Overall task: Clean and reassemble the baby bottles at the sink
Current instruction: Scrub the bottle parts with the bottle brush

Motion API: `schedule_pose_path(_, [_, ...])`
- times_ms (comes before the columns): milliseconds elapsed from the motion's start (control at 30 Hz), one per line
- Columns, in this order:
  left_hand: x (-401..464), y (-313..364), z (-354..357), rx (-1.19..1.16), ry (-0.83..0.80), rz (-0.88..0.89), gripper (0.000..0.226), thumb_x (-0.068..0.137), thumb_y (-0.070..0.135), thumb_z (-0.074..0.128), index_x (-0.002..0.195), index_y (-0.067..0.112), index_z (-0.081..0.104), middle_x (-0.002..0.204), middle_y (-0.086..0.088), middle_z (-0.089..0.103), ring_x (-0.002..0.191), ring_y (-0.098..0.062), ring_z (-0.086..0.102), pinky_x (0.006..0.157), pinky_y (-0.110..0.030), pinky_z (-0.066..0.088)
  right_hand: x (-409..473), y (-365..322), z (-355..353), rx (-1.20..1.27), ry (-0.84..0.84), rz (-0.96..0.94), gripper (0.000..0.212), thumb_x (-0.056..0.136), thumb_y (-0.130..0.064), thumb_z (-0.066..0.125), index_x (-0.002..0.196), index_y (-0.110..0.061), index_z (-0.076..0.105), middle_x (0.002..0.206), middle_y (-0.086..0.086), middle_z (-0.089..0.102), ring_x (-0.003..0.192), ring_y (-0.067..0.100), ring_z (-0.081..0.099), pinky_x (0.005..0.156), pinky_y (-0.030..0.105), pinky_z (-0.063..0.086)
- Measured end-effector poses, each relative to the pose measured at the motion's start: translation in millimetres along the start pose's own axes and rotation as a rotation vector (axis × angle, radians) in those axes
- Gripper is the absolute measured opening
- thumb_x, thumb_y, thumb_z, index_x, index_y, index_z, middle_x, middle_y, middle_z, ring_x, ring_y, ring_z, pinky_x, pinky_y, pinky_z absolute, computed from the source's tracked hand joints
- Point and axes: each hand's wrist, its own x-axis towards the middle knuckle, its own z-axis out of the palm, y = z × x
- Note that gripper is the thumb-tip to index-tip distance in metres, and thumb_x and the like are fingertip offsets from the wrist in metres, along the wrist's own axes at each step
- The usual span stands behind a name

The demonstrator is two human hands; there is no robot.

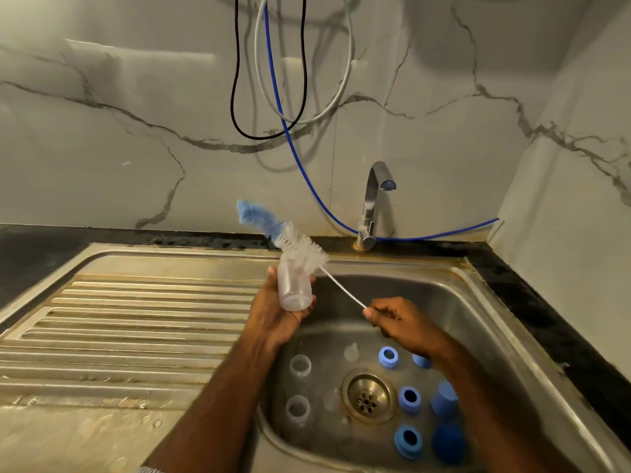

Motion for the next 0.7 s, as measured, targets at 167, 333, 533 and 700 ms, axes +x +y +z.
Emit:
schedule_pose_path(167, [-3.9,3.1,6.0,-0.093,-0.059,-0.034,0.047,0.103,0.043,0.047,0.133,0.008,0.057,0.110,-0.015,0.070,0.089,-0.023,0.072,0.070,-0.037,0.063,-5.2,8.7,-7.1,-0.035,0.059,0.000,0.032,0.101,-0.032,0.055,0.075,-0.016,0.061,0.060,-0.006,0.052,0.059,0.007,0.048,0.063,0.031,0.044])
schedule_pose_path(333, [-10.0,-1.4,6.3,0.029,-0.075,0.023,0.050,0.093,0.039,0.058,0.135,0.012,0.059,0.125,-0.016,0.066,0.111,-0.029,0.063,0.092,-0.048,0.050,-1.4,-0.7,-2.2,-0.042,-0.010,-0.050,0.030,0.101,-0.032,0.056,0.074,-0.020,0.062,0.065,-0.004,0.055,0.062,0.008,0.052,0.063,0.026,0.047])
schedule_pose_path(533, [-8.2,1.6,4.0,0.111,-0.040,-0.076,0.055,0.098,0.059,0.045,0.135,0.020,0.058,0.133,-0.018,0.062,0.107,-0.031,0.063,0.084,-0.052,0.052,-6.0,9.7,-15.2,-0.134,0.066,-0.021,0.031,0.101,-0.033,0.056,0.076,-0.016,0.063,0.068,0.009,0.059,0.062,0.012,0.053,0.065,0.039,0.050])
schedule_pose_path(700, [-7.0,0.0,5.6,0.052,0.024,-0.010,0.039,0.105,0.042,0.040,0.115,0.012,0.064,0.103,-0.013,0.066,0.087,-0.026,0.064,0.083,-0.045,0.052,-1.0,8.3,-4.3,-0.074,-0.049,-0.048,0.031,0.099,-0.039,0.056,0.072,-0.025,0.061,0.061,-0.005,0.053,0.058,0.006,0.049,0.059,0.023,0.044])
